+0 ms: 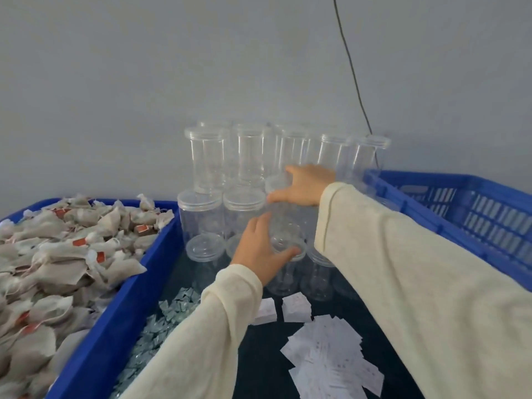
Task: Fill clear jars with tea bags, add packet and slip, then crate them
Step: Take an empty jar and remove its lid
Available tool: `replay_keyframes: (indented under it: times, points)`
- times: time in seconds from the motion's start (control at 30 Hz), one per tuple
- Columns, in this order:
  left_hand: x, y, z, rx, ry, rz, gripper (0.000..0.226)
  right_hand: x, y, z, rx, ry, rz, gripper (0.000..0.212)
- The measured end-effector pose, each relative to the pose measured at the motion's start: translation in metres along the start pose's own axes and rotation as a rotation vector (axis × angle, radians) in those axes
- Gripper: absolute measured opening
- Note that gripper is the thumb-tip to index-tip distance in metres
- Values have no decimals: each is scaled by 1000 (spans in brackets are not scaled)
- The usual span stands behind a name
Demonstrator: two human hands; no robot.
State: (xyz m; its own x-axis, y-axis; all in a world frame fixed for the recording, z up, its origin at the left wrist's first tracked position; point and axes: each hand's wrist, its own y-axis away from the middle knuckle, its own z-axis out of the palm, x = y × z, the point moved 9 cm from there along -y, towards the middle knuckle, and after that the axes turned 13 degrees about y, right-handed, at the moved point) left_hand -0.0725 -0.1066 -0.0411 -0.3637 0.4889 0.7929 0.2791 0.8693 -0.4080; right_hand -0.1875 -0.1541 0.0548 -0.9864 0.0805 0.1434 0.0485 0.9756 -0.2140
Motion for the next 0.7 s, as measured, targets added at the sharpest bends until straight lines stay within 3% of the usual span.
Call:
replay_keyframes:
  times: [0.13,0.2,0.3,0.47,0.7]
  points:
    - [29,28,-23,186,183,79,124,-5,57,-42,2,-189,-53,92]
    - [40,51,-32,245,256,90,131,-12,95,-50,27,-263,-82,97]
    - [41,91,-31,213,259,98,118,-24,141,-45,90,-327,-105,92]
    - [15,157,-22,166,121,23,101,-47,191,14,12,-362,-174,58]
    - [6,198,-18,72,75,-40,87,-60,225,48,-30,-481,-231,66]
